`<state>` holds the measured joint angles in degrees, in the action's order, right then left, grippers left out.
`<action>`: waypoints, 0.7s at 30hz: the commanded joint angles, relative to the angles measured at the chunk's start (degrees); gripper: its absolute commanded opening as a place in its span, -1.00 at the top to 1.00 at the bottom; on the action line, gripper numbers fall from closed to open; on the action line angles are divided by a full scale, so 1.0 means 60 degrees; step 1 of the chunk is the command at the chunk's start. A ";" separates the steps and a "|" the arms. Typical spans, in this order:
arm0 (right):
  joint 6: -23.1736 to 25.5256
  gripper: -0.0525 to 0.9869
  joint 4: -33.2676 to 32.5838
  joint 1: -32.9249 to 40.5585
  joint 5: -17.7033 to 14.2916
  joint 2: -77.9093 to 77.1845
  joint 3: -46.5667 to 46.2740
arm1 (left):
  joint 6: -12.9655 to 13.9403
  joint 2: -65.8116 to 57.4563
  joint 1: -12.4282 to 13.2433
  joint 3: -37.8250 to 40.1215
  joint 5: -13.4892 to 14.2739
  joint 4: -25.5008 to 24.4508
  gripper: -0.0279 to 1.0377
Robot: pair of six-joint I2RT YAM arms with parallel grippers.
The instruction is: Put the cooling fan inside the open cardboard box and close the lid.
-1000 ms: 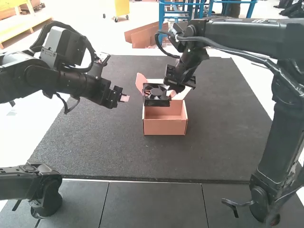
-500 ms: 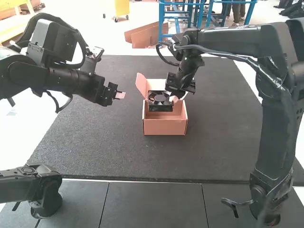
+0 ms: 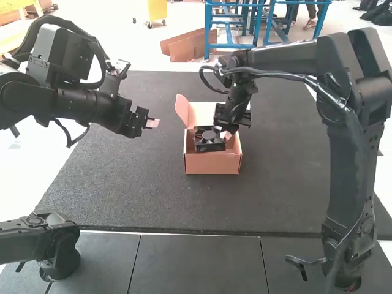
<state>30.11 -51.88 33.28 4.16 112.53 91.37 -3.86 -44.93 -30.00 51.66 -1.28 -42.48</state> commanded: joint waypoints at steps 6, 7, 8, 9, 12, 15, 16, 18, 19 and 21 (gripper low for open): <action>-0.0155 0.92 0.0194 -0.0170 -0.0196 0.0361 -0.0126 | 0.0101 0.0193 -0.0025 0.0340 0.0052 0.0034 -0.86; -0.0155 0.92 0.0253 -0.0170 -0.0196 0.0405 -0.0126 | 0.0101 0.0193 -0.0025 0.0340 0.0052 0.0049 -0.86; -0.0155 0.92 0.0311 -0.0170 -0.0196 0.0434 -0.0126 | 0.0101 0.0193 -0.0025 0.0340 0.0052 0.0063 -0.86; -0.0155 0.92 0.0370 -0.0170 -0.0181 0.0478 -0.0112 | 0.0101 0.0193 -0.0025 0.0355 0.0052 0.0078 -0.86; -0.0052 0.83 0.0634 -0.0243 0.0038 0.0552 -0.0068 | 0.0057 0.0193 -0.0025 0.0340 0.0067 0.0239 -0.86; -0.0155 0.43 0.0604 -0.0390 0.0361 0.0552 0.0049 | -0.0031 0.0266 0.0005 0.0340 0.0198 0.0591 -0.86; -0.0140 0.27 0.0604 -0.0419 0.0375 0.0537 0.0123 | -0.0031 0.0310 0.0005 0.0326 0.0272 0.0766 -0.86; -0.0213 0.03 0.0546 -0.0507 0.0507 0.0552 0.0342 | -0.0002 0.0398 0.0019 0.0340 0.0301 0.1147 -0.86; -0.0243 -0.09 0.0516 -0.0536 0.0624 0.0508 0.0474 | -0.0002 0.0398 0.0034 0.0340 0.0301 0.1279 -0.86; -0.0448 -0.22 0.0355 -0.0595 0.0683 0.0478 0.0826 | -0.0002 0.0369 0.0034 0.0340 0.0389 0.1455 -0.86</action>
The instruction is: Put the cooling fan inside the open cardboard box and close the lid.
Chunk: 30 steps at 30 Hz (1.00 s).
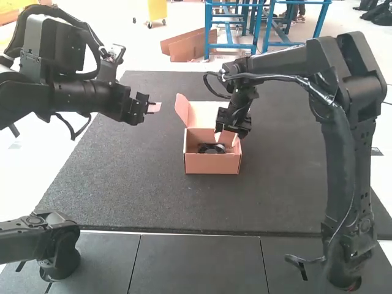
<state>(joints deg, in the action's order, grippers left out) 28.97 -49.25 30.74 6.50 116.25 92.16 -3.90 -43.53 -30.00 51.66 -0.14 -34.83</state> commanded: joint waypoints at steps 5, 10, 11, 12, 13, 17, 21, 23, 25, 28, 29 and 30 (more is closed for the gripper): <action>-0.0932 -0.35 -0.0551 -0.0421 0.1011 -0.0507 0.2496 | 0.0020 -0.0348 0.0034 0.0384 0.0199 0.0224 -0.87; -0.3759 -0.66 -0.0932 -0.0495 0.1055 -0.1210 0.3244 | -0.0199 -0.1080 0.0093 0.0560 0.0302 0.0356 -0.87; -0.4301 -0.73 -0.1063 -0.0495 0.0996 -0.1401 0.3112 | -0.0229 -0.1241 0.0180 0.0619 0.0390 0.0414 -0.87; -0.4594 -0.79 -0.1034 -0.0524 0.0718 -0.1606 0.2921 | -0.0258 -0.1403 0.0239 0.0663 0.0492 0.0487 -0.87; -0.4755 -0.81 -0.0917 -0.0553 0.0557 -0.1855 0.2658 | -0.0287 -0.1564 0.0327 0.0736 0.0551 0.0575 -0.87; -0.5224 -0.84 0.0065 -0.0758 -0.0249 -0.3041 0.1061 | -0.0434 -0.2223 0.0898 0.0941 0.0859 0.0971 -0.87; -0.5209 -0.84 0.1822 -0.0773 -0.1201 -0.4418 -0.1034 | -0.0551 -0.2985 0.1587 0.1087 0.1049 0.1352 -0.86; -0.5107 -0.85 0.2833 -0.0802 -0.1216 -0.4990 -0.1942 | -0.0536 -0.3395 0.1909 0.1175 0.1064 0.1557 -0.86; -0.4946 -0.85 0.3727 -0.0832 -0.1216 -0.5458 -0.2733 | -0.0522 -0.3776 0.2143 0.1234 0.1078 0.1777 -0.87; -0.4873 -0.85 0.4781 -0.0876 -0.1260 -0.5912 -0.3612 | -0.0507 -0.4347 0.2319 0.1395 0.1078 0.2084 -0.87; -0.4873 -0.85 0.5060 -0.0934 -0.1260 -0.5971 -0.3846 | -0.0507 -0.4552 0.2319 0.1439 0.1078 0.2187 -0.87; -0.4873 -0.85 0.5250 -0.1007 -0.1274 -0.6000 -0.4051 | -0.0507 -0.4742 0.2319 0.1512 0.1078 0.2260 -0.87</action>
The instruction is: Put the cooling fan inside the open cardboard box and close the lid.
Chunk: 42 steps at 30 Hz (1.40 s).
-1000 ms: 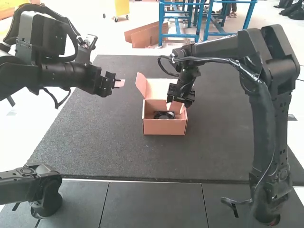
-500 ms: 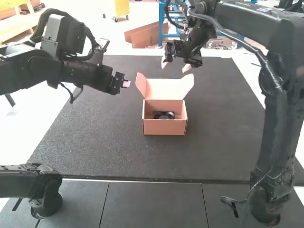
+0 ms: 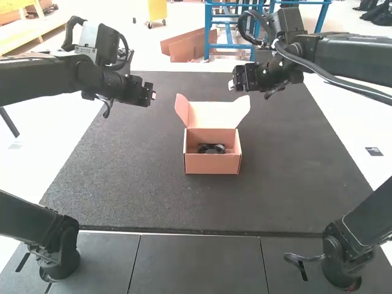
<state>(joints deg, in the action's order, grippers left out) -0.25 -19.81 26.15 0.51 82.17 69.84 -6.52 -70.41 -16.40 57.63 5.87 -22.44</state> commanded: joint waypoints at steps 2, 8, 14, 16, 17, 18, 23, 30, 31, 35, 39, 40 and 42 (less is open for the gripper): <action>-0.0017 -0.85 0.0885 -0.0433 -0.0276 -0.0307 -0.0684 | -0.0070 -0.0643 0.0053 0.0635 0.0077 0.0385 -0.87; -0.0031 -0.85 0.1588 -0.0916 -0.0203 0.0367 -0.0772 | -0.0084 -0.1727 0.0053 0.1074 0.0150 0.0839 -0.87; 0.0203 -0.85 0.1632 -0.1033 0.0222 0.1056 -0.0303 | -0.0084 -0.2679 0.0053 0.1543 0.0414 0.1132 -0.87; 0.0247 -0.85 0.1603 -0.1048 0.0310 0.1276 -0.0098 | -0.0084 -0.3001 0.0068 0.1690 0.0443 0.1147 -0.87; 0.0291 -0.85 0.1603 -0.1048 0.0310 0.1393 -0.0010 | -0.0070 -0.3147 0.0083 0.1748 0.0501 0.1161 -0.87; 0.0335 -0.85 0.1588 -0.1063 0.0354 0.1510 0.0107 | -0.0070 -0.3294 0.0083 0.1821 0.0487 0.1161 -0.87; 0.0701 -0.85 0.1369 -0.1136 0.0603 0.1979 0.0723 | -0.0055 -0.3924 0.0097 0.2217 0.0501 0.1278 -0.87; 0.0950 -0.85 0.0944 -0.1546 0.1057 0.2345 0.1060 | 0.0003 -0.4612 0.0039 0.2759 0.0428 0.1396 -0.87; 0.0950 -0.85 0.0797 -0.1590 0.1072 0.2374 0.1103 | 0.0018 -0.4686 0.0039 0.2832 0.0399 0.1381 -0.87; 0.0965 -0.84 0.0373 -0.1678 0.1306 0.2535 0.1191 | -0.0041 -0.4861 0.0009 0.3125 -0.0290 0.1381 -0.87; 0.0965 -0.84 0.0255 -0.1693 0.1438 0.2682 0.1265 | -0.0041 -0.4949 -0.0210 0.3286 -0.0773 0.1352 -0.87; 0.0965 -0.84 0.0255 -0.1693 0.1496 0.2726 0.1294 | -0.0041 -0.4964 -0.0298 0.3316 -0.0890 0.1308 -0.87; 0.0965 -0.83 0.0255 -0.1693 0.1540 0.2828 0.1382 | -0.0055 -0.4979 -0.0401 0.3345 -0.1037 0.1293 -0.87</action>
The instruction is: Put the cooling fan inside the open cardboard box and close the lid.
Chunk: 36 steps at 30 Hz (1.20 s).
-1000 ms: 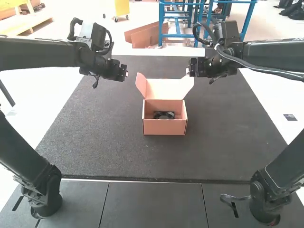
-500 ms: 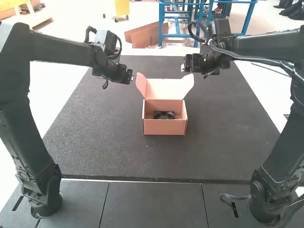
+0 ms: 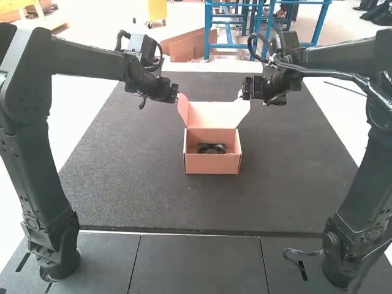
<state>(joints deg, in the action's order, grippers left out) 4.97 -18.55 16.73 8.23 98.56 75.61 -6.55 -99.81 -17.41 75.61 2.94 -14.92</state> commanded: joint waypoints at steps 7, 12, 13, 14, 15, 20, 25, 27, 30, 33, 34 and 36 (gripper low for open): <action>0.0211 -0.57 0.0044 -0.0093 0.0298 0.0492 0.0786 | -0.0110 -0.0079 -0.0424 0.0362 -0.0739 -0.0063 -0.87; 0.0241 -0.22 0.0044 -0.0064 0.0298 0.0697 0.0845 | -0.0110 -0.0079 -0.0424 0.0362 -0.0739 -0.0165 -0.87; 0.0241 -0.15 0.0059 -0.0064 0.0298 0.0726 0.0845 | -0.0110 -0.0079 -0.0424 0.0362 -0.0739 -0.0180 -0.87; 0.0270 -0.10 0.0073 -0.0049 0.0313 0.0755 0.0845 | -0.0110 -0.0064 -0.0409 0.0362 -0.0739 -0.0194 -0.87; 0.0299 -0.06 0.0103 -0.0049 0.0313 0.0770 0.0860 | -0.0110 -0.0064 -0.0424 0.0362 -0.0739 -0.0224 -0.87; 0.0402 0.32 0.0337 -0.0035 0.0342 0.0887 0.0889 | -0.0110 -0.0064 -0.0424 0.0362 -0.0739 -0.0312 -0.87; 0.0446 0.44 0.0440 -0.0035 0.0416 0.1004 0.0962 | -0.0125 -0.0035 -0.0424 0.0362 -0.0739 -0.0370 -0.87; 0.0446 0.54 0.0454 -0.0035 0.0445 0.1034 0.1021 | -0.0125 -0.0035 -0.0424 0.0362 -0.0739 -0.0385 -0.87; 0.0475 0.85 0.0454 -0.0035 0.0679 0.1107 0.1050 | -0.0125 -0.0020 -0.0424 0.0362 -0.0739 -0.0429 -0.87; 0.0460 0.89 0.0454 -0.0035 0.0738 0.1122 0.1065 | -0.0125 -0.0006 -0.0424 0.0362 -0.0739 -0.0517 -0.87; 0.0460 0.90 0.0454 -0.0020 0.0738 0.1122 0.1065 | -0.0125 -0.0006 -0.0424 0.0362 -0.0739 -0.0517 -0.87; 0.0460 0.92 0.0454 -0.0020 0.0767 0.1165 0.1079 | -0.0125 0.0009 -0.0424 0.0362 -0.0739 -0.0531 -0.87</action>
<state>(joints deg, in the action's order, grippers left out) 7.53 -15.77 16.75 11.66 104.99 80.58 -6.94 -99.83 -19.66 75.94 -0.71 -18.20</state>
